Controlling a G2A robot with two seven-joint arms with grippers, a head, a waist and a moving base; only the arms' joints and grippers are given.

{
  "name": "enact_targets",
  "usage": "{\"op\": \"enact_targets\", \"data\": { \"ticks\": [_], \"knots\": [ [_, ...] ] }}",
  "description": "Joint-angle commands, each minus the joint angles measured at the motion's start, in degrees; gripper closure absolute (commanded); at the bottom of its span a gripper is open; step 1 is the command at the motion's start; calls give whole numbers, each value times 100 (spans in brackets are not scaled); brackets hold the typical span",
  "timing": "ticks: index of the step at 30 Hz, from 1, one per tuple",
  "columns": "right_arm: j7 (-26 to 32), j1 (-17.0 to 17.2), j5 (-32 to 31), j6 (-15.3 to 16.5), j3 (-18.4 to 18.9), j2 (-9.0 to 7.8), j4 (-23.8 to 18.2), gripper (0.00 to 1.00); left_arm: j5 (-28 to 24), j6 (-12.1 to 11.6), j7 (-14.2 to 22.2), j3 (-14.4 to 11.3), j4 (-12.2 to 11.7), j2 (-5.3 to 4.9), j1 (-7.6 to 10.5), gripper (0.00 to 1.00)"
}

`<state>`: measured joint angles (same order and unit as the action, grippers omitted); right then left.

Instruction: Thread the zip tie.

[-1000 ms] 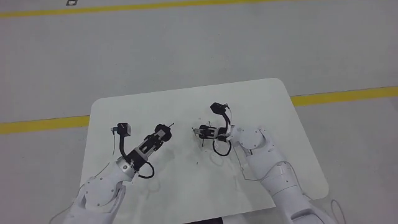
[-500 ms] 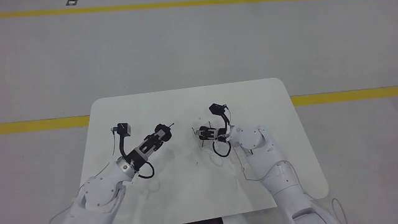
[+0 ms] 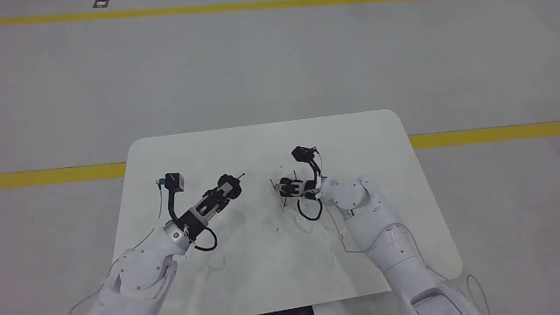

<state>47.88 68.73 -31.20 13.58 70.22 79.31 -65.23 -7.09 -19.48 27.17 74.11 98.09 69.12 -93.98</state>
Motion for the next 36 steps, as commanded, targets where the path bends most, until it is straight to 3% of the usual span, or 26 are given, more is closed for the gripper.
{"op": "enact_targets", "data": {
  "ticks": [1,22,36],
  "knots": [
    [-5,-13,9,4,-26,-7,12,85,0,0,0,0,0,0,0,100],
    [-47,-96,-90,-278,-297,-100,-32,84,0,0,0,0,0,0,0,100],
    [-20,-34,167,-163,-240,-197,-81,89,0,0,0,0,0,0,0,100]
  ]
}}
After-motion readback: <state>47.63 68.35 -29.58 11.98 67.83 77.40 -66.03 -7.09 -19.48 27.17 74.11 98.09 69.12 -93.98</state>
